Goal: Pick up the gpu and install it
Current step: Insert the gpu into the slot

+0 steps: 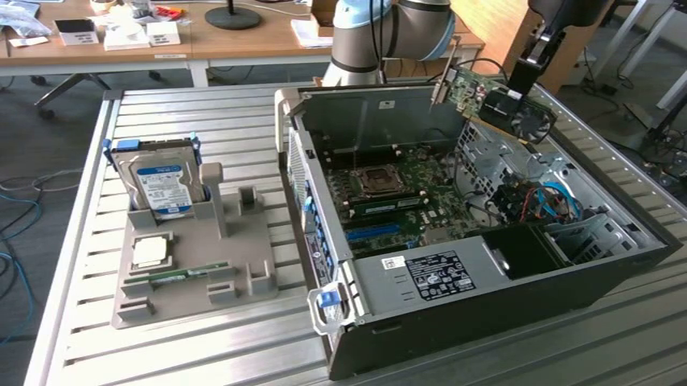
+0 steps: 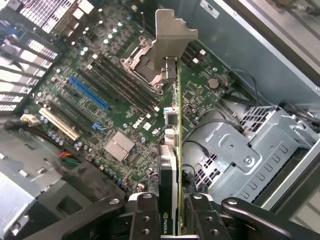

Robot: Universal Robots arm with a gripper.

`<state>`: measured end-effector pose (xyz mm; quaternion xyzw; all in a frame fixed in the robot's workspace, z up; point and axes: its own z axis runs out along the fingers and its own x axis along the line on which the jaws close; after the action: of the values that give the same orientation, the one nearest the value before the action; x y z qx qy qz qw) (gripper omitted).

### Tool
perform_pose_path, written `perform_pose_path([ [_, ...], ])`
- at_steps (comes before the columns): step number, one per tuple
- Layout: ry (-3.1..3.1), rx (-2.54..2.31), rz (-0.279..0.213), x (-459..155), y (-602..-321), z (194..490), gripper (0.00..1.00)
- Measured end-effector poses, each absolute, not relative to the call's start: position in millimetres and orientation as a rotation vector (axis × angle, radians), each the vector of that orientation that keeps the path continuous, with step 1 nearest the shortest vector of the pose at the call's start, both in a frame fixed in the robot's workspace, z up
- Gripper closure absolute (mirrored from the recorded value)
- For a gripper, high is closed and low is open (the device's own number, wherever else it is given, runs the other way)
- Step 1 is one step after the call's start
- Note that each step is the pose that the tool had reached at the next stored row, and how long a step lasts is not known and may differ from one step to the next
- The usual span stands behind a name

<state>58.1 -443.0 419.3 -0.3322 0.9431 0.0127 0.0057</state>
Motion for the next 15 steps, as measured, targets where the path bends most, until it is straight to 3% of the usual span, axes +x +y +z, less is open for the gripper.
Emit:
perform_pose_path([
  [15,2.866,-1.264,0.04,58.1,-443.0,419.1,0.73],
])
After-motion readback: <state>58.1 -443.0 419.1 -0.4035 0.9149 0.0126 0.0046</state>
